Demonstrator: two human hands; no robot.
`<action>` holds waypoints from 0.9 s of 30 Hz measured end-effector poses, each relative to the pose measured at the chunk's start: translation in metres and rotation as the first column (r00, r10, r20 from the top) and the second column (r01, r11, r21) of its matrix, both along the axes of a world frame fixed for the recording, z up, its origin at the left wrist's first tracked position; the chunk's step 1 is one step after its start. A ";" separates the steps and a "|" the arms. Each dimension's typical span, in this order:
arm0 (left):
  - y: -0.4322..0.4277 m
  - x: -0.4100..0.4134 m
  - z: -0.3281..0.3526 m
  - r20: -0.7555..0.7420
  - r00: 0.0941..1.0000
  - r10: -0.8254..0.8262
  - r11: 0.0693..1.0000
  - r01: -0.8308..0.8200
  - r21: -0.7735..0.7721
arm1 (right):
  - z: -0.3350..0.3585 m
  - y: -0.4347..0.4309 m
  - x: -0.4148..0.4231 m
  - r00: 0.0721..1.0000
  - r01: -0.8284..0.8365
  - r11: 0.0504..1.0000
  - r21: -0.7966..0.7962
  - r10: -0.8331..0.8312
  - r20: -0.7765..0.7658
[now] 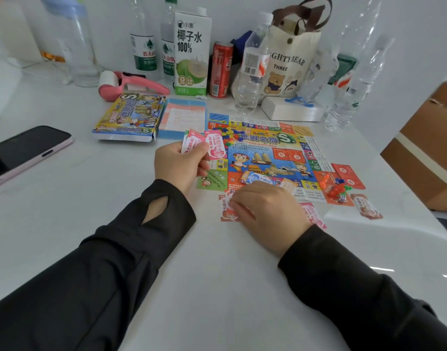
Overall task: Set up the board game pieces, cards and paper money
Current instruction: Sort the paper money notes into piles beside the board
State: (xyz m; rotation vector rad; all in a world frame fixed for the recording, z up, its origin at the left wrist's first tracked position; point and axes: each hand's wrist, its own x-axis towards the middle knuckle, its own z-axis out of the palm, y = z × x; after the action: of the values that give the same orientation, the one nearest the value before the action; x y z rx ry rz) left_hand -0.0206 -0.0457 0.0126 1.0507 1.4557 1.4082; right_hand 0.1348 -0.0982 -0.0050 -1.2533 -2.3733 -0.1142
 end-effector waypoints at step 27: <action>-0.001 0.003 -0.002 0.018 1.000 -0.003 1.000 0.003 -0.027 | 0.043 0.002 -0.018 0.967 0.202 0.918 -0.342 -0.132 0.217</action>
State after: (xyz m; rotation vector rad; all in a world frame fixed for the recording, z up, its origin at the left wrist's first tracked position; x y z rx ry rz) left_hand -0.0179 -0.0465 0.0110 1.0207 1.4558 1.3890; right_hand 0.1168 -0.0965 0.0379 -1.6873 -2.5226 0.1689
